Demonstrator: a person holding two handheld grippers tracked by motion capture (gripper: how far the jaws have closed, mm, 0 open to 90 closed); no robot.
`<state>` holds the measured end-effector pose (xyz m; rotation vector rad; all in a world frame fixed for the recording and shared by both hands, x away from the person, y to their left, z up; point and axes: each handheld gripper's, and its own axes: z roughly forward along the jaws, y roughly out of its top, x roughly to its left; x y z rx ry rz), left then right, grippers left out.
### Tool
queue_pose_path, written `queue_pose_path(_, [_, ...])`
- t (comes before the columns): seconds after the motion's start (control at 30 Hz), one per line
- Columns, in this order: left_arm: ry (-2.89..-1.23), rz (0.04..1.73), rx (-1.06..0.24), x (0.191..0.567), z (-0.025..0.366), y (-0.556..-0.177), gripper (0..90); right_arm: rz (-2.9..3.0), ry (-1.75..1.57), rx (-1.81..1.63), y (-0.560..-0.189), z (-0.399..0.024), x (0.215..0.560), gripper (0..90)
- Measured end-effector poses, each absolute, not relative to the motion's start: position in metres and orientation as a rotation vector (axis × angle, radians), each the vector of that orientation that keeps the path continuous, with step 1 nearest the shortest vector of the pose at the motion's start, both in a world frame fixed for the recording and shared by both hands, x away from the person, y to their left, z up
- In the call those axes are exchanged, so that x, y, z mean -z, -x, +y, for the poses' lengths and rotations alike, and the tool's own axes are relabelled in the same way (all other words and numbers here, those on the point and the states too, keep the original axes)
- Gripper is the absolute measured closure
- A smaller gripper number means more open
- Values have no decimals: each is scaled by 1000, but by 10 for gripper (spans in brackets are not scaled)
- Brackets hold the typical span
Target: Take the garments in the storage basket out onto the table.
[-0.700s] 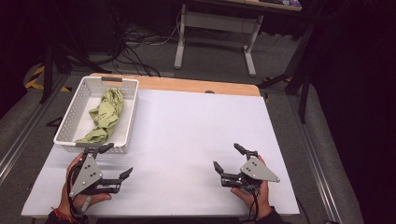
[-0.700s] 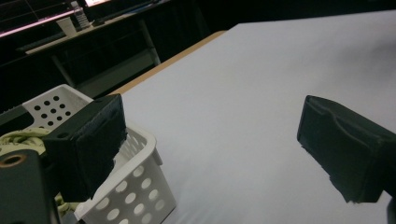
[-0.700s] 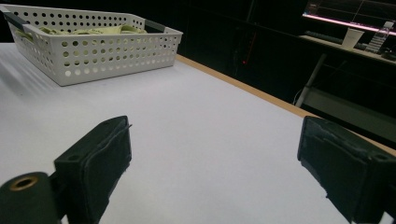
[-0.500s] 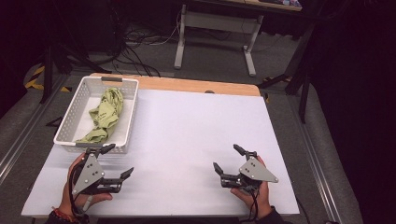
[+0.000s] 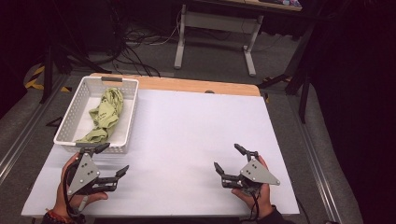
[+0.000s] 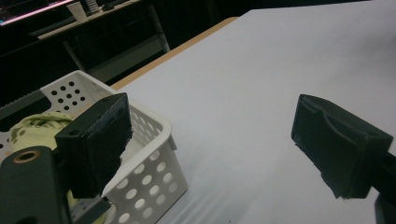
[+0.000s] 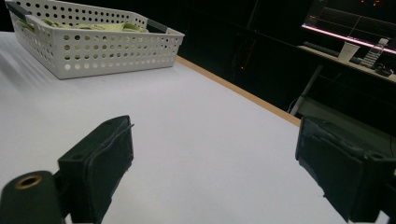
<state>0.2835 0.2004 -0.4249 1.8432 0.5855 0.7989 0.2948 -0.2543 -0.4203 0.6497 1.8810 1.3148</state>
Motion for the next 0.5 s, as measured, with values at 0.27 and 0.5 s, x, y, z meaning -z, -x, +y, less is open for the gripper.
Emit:
queue_pose_path(0.27, [-1824, 652, -838, 414, 213, -285, 142, 1882, -645, -1296, -294, -253, 421, 129])
queue_pose_path(0.5, [-1805, 684, -855, 410, 223, -287, 140, 1874, -651, -1312, -294, -253, 421, 119])
